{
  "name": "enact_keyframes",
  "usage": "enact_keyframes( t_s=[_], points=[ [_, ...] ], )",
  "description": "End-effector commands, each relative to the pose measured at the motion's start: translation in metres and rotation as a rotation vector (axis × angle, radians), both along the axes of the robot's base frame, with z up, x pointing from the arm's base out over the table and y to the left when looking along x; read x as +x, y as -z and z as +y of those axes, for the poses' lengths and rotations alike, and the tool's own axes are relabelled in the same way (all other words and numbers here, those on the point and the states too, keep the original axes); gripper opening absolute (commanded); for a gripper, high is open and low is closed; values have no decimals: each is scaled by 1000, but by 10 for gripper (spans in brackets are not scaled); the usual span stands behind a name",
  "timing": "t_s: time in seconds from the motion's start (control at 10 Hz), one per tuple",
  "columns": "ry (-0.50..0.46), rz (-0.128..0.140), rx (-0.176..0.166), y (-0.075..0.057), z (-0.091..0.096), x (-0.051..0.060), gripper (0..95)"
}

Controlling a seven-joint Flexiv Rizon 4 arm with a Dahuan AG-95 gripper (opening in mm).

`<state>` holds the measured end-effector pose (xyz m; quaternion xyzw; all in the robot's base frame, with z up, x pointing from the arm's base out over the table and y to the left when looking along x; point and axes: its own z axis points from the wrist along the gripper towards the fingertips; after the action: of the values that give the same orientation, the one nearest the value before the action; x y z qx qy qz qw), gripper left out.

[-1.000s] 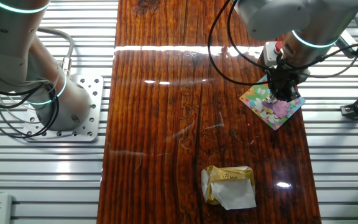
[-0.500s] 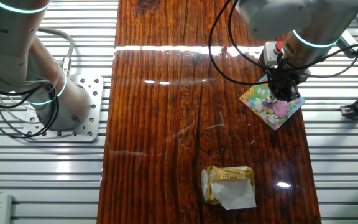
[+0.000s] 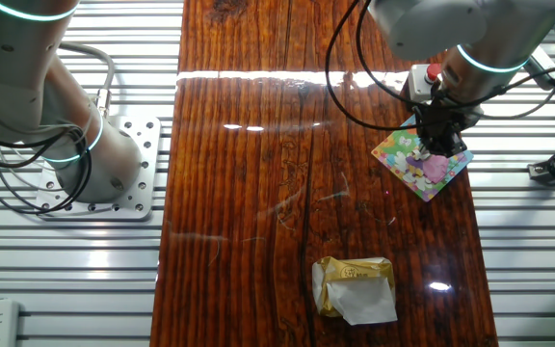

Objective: Assemble one piece of a puzzle

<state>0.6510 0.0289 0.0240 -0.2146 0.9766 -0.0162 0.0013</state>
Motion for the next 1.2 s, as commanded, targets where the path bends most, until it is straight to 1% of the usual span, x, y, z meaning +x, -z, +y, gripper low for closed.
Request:
enact_keyframes(
  t_s=[0.1, 0.4, 0.6, 0.8, 1.2],
  points=[
    [0, 1, 0, -1, 0, -1, 0],
    [-3, 2, 0, -1, 0, 0, 0],
    [3, 8, -1, -1, 0, 0, 0],
    [1, 2, 3, -2, 0, 0, 0],
    [1, 7, 1, -4, 1, 2, 0]
  ],
)
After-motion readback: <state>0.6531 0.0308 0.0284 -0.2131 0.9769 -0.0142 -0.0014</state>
